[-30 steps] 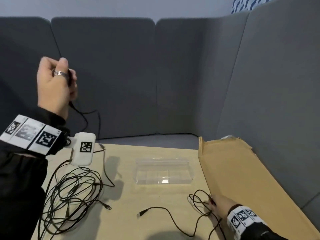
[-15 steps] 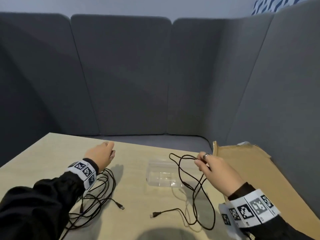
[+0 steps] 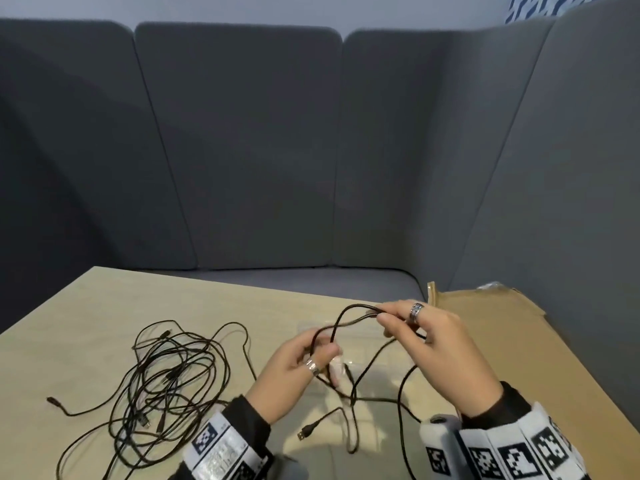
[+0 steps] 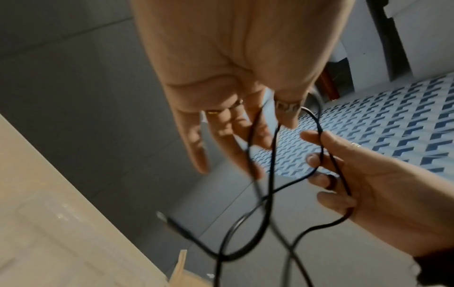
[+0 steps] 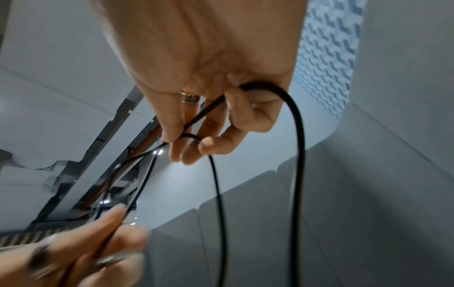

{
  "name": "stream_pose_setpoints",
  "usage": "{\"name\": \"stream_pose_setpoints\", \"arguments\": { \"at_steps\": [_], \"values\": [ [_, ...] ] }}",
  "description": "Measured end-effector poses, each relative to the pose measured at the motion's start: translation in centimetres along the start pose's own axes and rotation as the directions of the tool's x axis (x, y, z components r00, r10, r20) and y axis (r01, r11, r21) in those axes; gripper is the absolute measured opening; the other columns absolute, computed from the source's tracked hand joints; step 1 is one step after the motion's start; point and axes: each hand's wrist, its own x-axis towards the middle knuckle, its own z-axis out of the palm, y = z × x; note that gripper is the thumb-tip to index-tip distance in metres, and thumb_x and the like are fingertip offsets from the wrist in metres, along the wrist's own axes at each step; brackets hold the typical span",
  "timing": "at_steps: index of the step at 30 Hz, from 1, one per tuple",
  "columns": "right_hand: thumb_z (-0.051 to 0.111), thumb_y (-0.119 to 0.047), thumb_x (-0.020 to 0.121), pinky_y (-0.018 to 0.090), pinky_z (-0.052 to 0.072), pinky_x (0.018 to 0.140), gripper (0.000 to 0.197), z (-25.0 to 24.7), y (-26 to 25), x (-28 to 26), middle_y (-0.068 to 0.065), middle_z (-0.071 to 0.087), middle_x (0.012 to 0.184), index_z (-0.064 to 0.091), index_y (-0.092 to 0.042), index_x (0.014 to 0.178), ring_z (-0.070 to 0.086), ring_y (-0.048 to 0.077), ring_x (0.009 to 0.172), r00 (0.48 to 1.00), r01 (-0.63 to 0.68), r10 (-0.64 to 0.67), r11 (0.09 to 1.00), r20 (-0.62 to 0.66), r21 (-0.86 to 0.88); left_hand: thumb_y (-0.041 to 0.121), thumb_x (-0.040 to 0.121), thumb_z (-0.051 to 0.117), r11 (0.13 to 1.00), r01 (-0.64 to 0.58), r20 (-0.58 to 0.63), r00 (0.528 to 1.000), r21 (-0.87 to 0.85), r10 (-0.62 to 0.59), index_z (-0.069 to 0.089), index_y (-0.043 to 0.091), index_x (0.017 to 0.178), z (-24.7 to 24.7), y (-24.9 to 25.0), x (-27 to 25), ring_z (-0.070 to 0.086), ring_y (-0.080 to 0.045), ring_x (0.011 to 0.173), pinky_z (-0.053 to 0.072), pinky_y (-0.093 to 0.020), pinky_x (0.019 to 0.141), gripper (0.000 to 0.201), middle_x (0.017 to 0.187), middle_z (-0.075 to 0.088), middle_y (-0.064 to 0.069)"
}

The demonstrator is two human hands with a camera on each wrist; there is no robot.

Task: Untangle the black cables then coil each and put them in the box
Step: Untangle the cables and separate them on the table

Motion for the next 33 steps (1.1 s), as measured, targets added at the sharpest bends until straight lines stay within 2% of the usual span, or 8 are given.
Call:
{"name": "stream_pose_setpoints", "arguments": {
  "at_steps": [6, 10, 13, 20, 24, 28, 31, 33],
  "values": [
    [0.053, -0.041, 0.088, 0.011, 0.041, 0.063, 0.014, -4.6, 3.6, -1.6, -0.015, 0.066, 0.074, 0.062, -0.041, 0.078, 0.06, 0.006, 0.072, 0.963, -0.103, 0.066, 0.986, -0.26, -0.131, 0.021, 0.086, 0.065, 0.991, 0.039, -0.059, 0.998, 0.131, -0.032, 0.061, 0.015, 0.07, -1.1, -0.3, 0.1, 0.035, 0.001, 0.041, 0.028, -0.008, 0.043, 0.018, 0.048, 0.047, 0.011],
    [0.047, -0.048, 0.09, 0.02, 0.042, 0.064, 0.026, -9.6, 7.3, -3.0, 0.001, 0.058, 0.059, 0.065, -0.03, 0.089, 0.054, 0.014, 0.062, 0.848, -0.324, 0.18, 0.921, -0.499, -0.218, 0.057, 0.063, 0.059, 0.966, 0.194, -0.128, 0.976, 0.171, -0.174, 0.056, 0.018, 0.051, -3.8, -1.8, -0.8, 0.029, -0.009, 0.04, 0.026, -0.019, 0.041, 0.041, 0.045, 0.032, 0.005],
    [0.045, -0.044, 0.092, 0.039, 0.048, 0.064, 0.028, -10.8, 10.0, -4.2, 0.006, 0.06, 0.063, 0.066, -0.027, 0.097, 0.056, 0.027, 0.068, 0.811, -0.528, 0.362, 0.792, -0.459, -0.308, 0.049, 0.053, 0.07, 0.96, 0.275, -0.157, 0.952, 0.053, -0.264, 0.044, 0.02, 0.048, -4.6, -2.4, -2.2, 0.03, -0.009, 0.044, 0.039, -0.024, 0.052, 0.039, 0.051, 0.029, 0.003],
    [0.038, -0.031, 0.097, 0.036, 0.042, 0.064, 0.029, -8.5, 15.2, -6.3, 0.011, 0.064, 0.093, 0.06, -0.019, 0.112, 0.054, 0.031, 0.08, 0.705, -0.69, 0.646, 0.53, -0.292, -0.493, 0.036, 0.053, 0.086, 0.822, 0.221, -0.051, 0.956, -0.525, -0.289, 0.055, 0.011, 0.065, -4.6, -0.4, -1.7, 0.019, -0.007, 0.041, 0.029, -0.019, 0.04, 0.041, 0.058, 0.015, 0.005],
    [0.044, -0.044, 0.093, 0.037, 0.037, 0.101, 0.051, -4.6, 13.8, -5.7, 0.0, 0.042, 0.139, 0.034, -0.027, 0.14, 0.043, 0.028, 0.123, 0.813, -0.522, 0.581, 0.687, -0.049, -0.506, 0.059, 0.05, 0.081, 0.934, 0.21, -0.014, 0.975, -0.29, -0.223, 0.071, 0.014, 0.084, -2.0, 1.2, -0.2, 0.02, -0.008, 0.047, 0.021, -0.016, 0.039, 0.056, 0.057, 0.021, 0.006],
    [0.037, -0.079, 0.073, 0.021, 0.027, 0.107, 0.072, 0.2, 5.9, -4.2, -0.028, 0.031, 0.139, 0.029, -0.047, 0.136, 0.031, -0.007, 0.129, 0.92, -0.296, 0.268, 0.953, 0.285, 0.06, 0.059, 0.064, 0.066, 0.991, 0.132, 0.05, 0.99, -0.038, -0.13, 0.074, 0.024, 0.09, 1.3, 3.2, 0.3, 0.026, -0.006, 0.047, 0.023, -0.015, 0.044, 0.045, 0.051, 0.029, 0.011],
    [0.04, -0.067, 0.079, 0.023, 0.043, 0.09, 0.035, 2.1, 3.9, -3.8, -0.016, 0.067, 0.092, 0.063, -0.042, 0.09, 0.061, 0.0, 0.093, 0.935, -0.229, 0.131, 0.932, 0.33, 0.28, 0.04, 0.078, 0.056, 0.996, 0.076, 0.047, 0.996, -0.04, -0.074, 0.073, 0.026, 0.08, 2.9, 4.1, 0.2, 0.026, -0.005, 0.044, 0.025, -0.015, 0.043, 0.022, 0.046, 0.034, 0.012],
    [0.043, -0.062, 0.079, 0.026, 0.046, 0.066, 0.035, 1.3, 3.6, -3.5, -0.006, 0.054, 0.057, 0.059, -0.033, 0.068, 0.055, 0.008, 0.057, 0.96, -0.226, 0.137, 0.896, 0.246, 0.382, 0.038, 0.077, 0.058, 0.996, 0.082, 0.071, 0.994, -0.029, -0.08, 0.067, 0.027, 0.069, 2.9, 3.8, -0.1, 0.027, -0.006, 0.043, 0.026, -0.017, 0.042, 0.017, 0.045, 0.034, 0.012]
  ]
}}
